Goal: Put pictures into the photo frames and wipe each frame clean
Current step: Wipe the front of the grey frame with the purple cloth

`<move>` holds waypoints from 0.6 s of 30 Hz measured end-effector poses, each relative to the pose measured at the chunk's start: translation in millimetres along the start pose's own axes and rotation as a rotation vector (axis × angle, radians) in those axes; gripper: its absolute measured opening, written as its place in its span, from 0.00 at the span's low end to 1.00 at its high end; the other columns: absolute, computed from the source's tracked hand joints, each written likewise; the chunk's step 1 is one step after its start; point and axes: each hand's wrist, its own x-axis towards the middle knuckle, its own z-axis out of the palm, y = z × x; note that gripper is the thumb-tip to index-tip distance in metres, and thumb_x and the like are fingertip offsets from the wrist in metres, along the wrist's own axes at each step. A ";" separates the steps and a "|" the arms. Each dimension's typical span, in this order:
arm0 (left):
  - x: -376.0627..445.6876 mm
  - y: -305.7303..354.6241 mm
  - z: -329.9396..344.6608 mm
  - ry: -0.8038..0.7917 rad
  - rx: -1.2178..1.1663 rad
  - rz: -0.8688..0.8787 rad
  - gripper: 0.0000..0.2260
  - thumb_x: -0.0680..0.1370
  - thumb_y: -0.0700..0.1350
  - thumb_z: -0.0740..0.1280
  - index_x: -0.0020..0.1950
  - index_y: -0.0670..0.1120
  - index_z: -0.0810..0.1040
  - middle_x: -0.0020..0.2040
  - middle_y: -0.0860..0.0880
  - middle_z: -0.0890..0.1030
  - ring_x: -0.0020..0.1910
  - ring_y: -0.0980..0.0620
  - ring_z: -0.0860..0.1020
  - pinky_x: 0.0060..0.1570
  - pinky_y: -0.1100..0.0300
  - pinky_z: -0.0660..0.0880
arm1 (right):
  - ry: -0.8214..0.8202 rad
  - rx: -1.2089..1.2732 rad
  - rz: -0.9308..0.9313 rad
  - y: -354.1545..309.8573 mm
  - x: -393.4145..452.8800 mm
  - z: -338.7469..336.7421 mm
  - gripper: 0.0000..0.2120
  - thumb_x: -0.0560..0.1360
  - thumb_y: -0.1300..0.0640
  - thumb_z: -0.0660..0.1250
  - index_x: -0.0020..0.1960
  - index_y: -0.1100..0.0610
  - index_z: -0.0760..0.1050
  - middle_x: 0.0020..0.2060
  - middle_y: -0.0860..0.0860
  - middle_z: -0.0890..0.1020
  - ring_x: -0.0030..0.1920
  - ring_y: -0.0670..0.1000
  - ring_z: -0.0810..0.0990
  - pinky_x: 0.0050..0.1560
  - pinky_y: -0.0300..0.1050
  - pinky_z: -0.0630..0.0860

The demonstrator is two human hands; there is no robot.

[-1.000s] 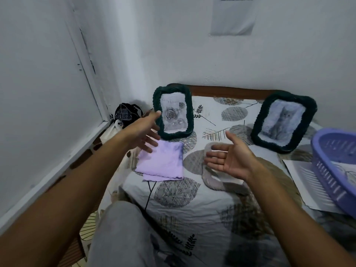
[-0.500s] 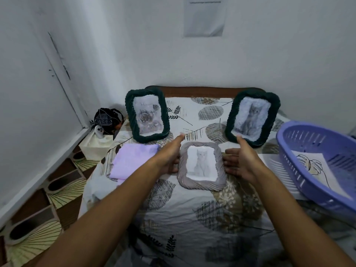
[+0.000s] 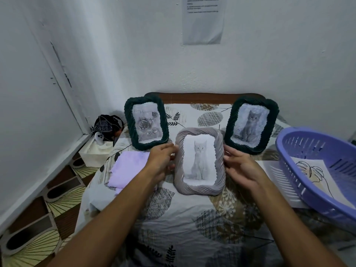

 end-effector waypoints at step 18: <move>33.5 3.5 4.0 -0.209 -0.395 0.149 0.07 0.78 0.32 0.61 0.47 0.41 0.77 0.38 0.48 0.83 0.40 0.54 0.80 0.46 0.63 0.79 | -0.092 -0.187 -0.073 5.1 10.1 2.8 0.09 0.73 0.68 0.65 0.50 0.59 0.76 0.41 0.54 0.83 0.42 0.53 0.80 0.44 0.48 0.78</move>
